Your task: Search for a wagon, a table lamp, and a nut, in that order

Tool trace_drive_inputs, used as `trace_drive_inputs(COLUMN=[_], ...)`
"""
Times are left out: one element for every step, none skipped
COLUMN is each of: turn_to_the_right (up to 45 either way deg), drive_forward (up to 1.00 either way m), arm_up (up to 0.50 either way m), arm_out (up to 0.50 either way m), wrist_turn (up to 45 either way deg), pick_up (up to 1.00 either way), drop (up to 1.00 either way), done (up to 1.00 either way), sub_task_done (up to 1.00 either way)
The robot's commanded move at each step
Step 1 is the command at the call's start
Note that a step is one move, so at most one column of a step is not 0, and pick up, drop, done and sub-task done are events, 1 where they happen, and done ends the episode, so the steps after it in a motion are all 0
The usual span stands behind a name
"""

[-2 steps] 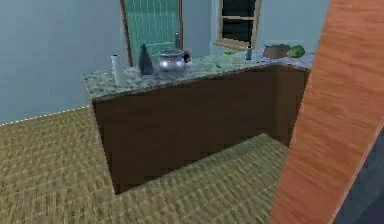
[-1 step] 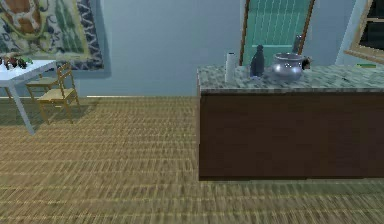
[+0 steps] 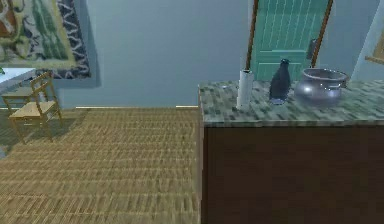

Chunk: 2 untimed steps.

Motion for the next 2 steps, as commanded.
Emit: trace_drive_inputs(turn_to_the_right=[-42.0, 0.0], drive_forward=[0.0, 1.0], arm_up=[0.0, 0.0], arm_out=[0.0, 0.0], wrist_turn=[0.0, 0.0], pick_up=[0.0, 0.0], drop=[0.0, 0.0], done=[0.0, 0.0], sub_task_done=[0.0, 0.0])
